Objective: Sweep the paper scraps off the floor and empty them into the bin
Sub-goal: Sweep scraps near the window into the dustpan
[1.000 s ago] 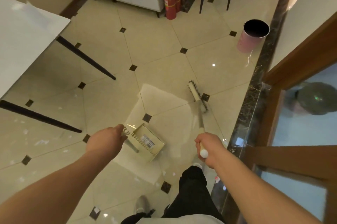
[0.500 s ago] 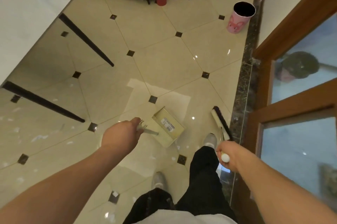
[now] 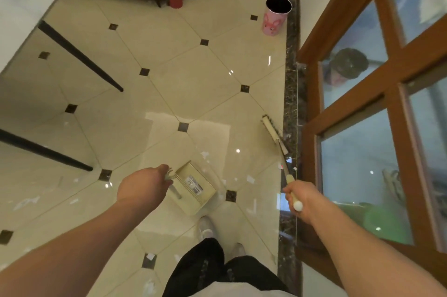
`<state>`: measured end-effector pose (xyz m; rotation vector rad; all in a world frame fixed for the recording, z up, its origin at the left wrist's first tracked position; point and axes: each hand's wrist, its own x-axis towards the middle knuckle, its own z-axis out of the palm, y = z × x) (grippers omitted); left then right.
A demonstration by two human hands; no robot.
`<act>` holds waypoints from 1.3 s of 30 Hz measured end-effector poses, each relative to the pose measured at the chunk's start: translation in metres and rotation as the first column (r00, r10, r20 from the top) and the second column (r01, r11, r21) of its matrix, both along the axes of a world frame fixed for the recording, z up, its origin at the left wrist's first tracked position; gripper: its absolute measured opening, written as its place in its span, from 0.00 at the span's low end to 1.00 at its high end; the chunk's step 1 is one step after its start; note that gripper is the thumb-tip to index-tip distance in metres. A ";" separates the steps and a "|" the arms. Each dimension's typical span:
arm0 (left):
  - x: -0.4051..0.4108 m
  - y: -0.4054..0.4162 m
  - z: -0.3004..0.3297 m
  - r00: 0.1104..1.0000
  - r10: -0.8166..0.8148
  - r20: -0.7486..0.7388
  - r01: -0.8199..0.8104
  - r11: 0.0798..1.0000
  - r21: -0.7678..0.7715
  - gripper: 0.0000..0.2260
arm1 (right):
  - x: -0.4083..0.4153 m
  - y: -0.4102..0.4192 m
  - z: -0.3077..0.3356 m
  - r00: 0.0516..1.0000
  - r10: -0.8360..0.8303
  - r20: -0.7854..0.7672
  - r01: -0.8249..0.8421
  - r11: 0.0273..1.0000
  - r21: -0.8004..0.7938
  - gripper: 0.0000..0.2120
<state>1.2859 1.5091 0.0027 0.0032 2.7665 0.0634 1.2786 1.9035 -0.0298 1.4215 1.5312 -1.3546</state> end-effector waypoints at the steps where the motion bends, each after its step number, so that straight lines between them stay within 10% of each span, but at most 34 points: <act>1: 0.008 0.001 0.002 1.000 -0.004 -0.007 0.004 1.000 -0.002 0.12 | 0.004 0.014 -0.003 1.000 0.009 0.004 -0.009 0.999 0.031 0.07; 18: 0.097 0.105 0.042 0.998 0.018 -0.067 -0.023 0.996 -0.081 0.14 | 0.118 0.058 0.008 0.996 -0.086 -0.035 0.074 0.960 -0.271 0.08; 28: 0.175 0.105 0.059 0.991 0.107 -0.079 -0.115 0.989 -0.096 0.11 | 0.128 0.065 -0.014 0.995 0.101 -0.011 -0.102 0.988 -0.115 0.07; 39: 0.231 0.045 0.062 0.979 0.199 -0.040 -0.203 0.965 -0.164 0.12 | 0.184 -0.055 -0.003 0.953 0.302 -0.020 -0.293 0.903 -0.313 0.09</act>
